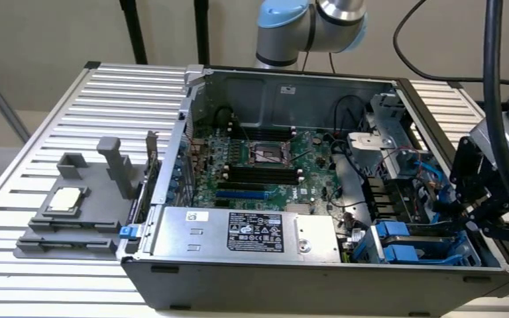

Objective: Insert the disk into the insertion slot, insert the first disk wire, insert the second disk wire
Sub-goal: 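Insert the first disk wire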

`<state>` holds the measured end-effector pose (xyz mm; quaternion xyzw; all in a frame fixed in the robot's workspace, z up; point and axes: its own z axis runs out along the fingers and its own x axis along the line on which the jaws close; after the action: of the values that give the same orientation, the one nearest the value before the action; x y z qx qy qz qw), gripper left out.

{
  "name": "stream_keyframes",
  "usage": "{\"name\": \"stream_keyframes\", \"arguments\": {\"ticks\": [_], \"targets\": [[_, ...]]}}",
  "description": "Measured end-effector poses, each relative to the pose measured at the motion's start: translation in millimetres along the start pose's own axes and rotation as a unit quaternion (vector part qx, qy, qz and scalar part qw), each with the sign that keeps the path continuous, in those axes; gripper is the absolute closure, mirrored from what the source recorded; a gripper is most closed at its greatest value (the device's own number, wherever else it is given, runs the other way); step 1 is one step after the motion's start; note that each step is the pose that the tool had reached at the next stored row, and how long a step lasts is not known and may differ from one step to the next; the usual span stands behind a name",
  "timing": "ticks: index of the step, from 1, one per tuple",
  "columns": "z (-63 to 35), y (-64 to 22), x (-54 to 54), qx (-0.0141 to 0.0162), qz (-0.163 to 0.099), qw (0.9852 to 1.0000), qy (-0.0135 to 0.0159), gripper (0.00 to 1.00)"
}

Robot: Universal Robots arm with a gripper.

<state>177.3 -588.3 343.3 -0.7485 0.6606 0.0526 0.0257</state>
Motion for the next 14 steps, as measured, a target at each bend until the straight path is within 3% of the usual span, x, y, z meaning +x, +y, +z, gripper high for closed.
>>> {"name": "stream_keyframes", "arguments": {"ticks": [7, 14], "targets": [[-0.2, -2.5, 0.2, -0.007, -0.003, 1.0, -0.0007, 0.84], [-0.1, -2.5, 0.3, -0.0075, -0.005, 1.0, -0.0007, 0.84]]}}
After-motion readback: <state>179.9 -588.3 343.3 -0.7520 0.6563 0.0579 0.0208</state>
